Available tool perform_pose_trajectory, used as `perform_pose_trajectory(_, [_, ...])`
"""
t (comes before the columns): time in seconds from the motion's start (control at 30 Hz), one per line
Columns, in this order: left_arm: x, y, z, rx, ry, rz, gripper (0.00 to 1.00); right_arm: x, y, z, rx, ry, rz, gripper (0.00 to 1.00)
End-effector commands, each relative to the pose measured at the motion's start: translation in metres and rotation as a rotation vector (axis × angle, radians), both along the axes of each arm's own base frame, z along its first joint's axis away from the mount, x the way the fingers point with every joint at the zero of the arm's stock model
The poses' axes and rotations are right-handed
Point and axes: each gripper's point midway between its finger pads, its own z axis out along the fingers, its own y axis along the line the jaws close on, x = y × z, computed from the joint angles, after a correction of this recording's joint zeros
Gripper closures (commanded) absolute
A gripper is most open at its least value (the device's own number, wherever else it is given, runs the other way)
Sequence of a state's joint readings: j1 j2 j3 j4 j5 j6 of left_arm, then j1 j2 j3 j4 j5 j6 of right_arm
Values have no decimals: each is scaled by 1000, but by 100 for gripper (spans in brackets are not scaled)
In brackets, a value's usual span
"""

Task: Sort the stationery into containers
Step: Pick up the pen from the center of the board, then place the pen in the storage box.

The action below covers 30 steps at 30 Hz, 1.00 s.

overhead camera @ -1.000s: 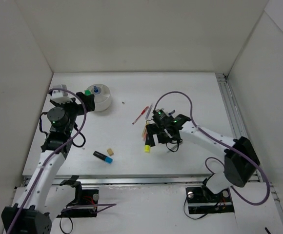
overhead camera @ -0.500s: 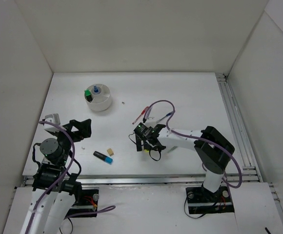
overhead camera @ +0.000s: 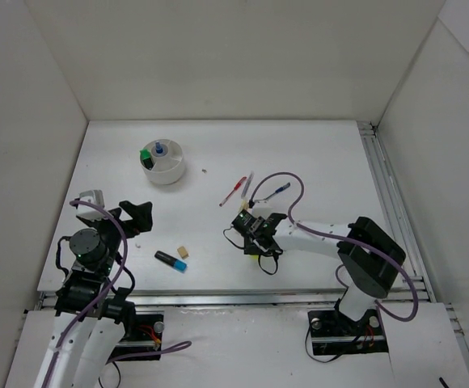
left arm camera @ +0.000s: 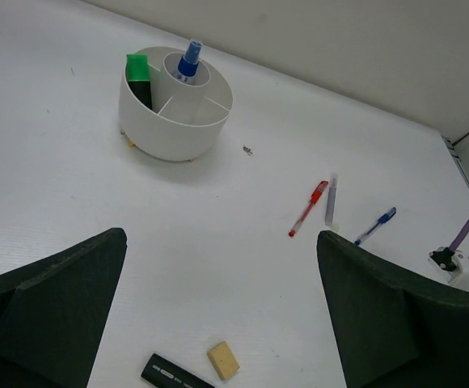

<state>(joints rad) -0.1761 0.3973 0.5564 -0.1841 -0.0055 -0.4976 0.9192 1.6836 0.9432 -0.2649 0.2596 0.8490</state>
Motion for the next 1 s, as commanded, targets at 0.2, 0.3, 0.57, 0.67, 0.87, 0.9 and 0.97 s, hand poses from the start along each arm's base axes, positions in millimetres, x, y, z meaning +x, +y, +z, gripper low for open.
perform_pose_trajectory(0.2, [-4, -78, 17, 177, -120, -522, 0, -39, 15, 76, 319, 145, 276, 100])
perform_pose_trajectory(0.3, [-21, -115, 16, 247, -198, -784, 0, -72, 36, 112, 595, 337, 481, 100])
perform_pose_trajectory(0.57, [-67, -184, -11, 491, -292, -1219, 0, -105, 44, 158, 798, 527, 695, 100])
perform_pose_trajectory(0.67, [-74, -203, -21, 528, -300, -1287, 0, -105, 38, 166, 792, 536, 691, 100])
perform_pose_trajectory(0.87, [-69, -238, -37, 622, -233, -1348, 0, -105, 32, 168, 764, 568, 673, 100])
perform_pose_trajectory(0.9, [-74, -247, -36, 634, -237, -1374, 0, -106, 33, 168, 764, 575, 674, 100])
perform_pose_trajectory(0.97, [-72, -256, -38, 666, -217, -1376, 0, -105, 34, 169, 771, 580, 678, 100])
